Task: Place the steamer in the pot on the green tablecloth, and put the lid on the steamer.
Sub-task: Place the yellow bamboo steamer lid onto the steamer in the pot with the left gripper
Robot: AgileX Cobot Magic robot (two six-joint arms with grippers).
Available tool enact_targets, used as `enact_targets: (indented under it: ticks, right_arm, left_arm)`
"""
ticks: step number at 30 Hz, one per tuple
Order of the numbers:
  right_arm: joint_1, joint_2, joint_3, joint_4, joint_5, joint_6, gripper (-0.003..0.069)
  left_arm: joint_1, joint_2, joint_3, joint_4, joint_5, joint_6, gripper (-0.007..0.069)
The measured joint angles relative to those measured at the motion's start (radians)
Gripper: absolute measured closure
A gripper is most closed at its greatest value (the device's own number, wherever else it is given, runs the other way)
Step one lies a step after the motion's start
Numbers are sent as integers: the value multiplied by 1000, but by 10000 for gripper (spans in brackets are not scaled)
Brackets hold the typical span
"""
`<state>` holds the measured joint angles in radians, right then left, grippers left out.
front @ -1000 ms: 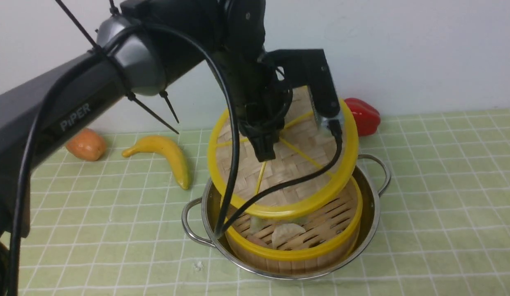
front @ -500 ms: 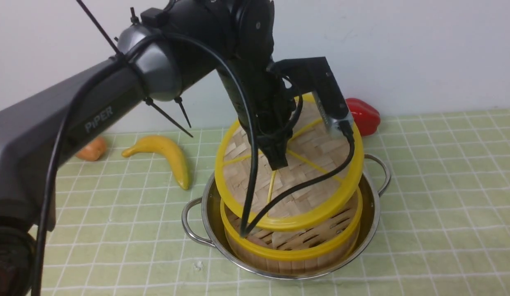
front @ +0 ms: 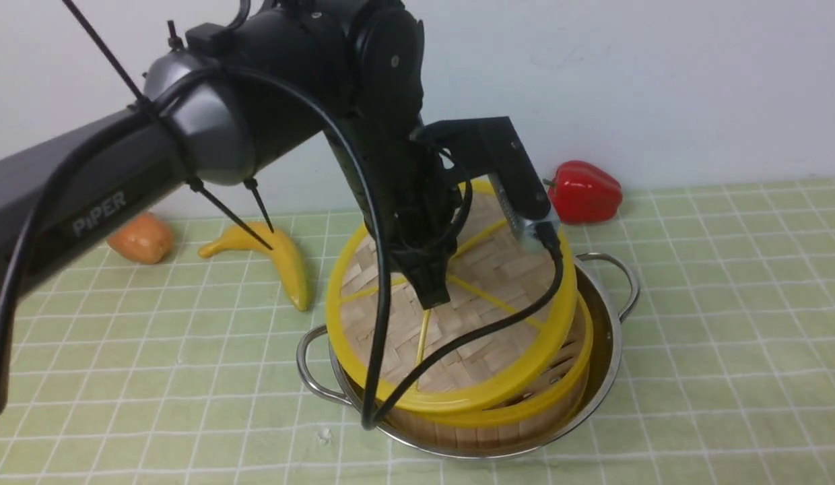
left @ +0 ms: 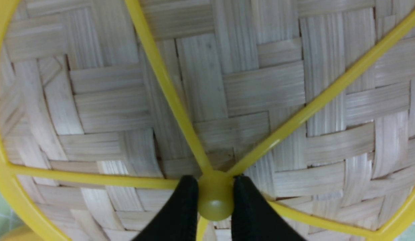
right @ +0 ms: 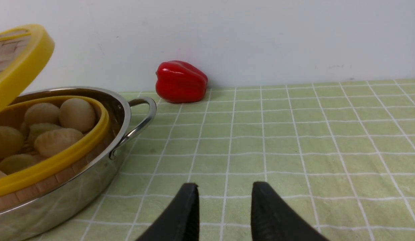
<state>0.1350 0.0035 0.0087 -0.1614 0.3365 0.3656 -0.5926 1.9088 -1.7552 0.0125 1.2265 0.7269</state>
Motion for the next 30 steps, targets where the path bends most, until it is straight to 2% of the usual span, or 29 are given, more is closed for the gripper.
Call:
enact_targets:
  ticks: [30]
  right_arm:
    - [0, 0, 0, 0, 0, 0, 419]
  left_arm:
    - [0, 74, 3, -58, -116, 114, 508]
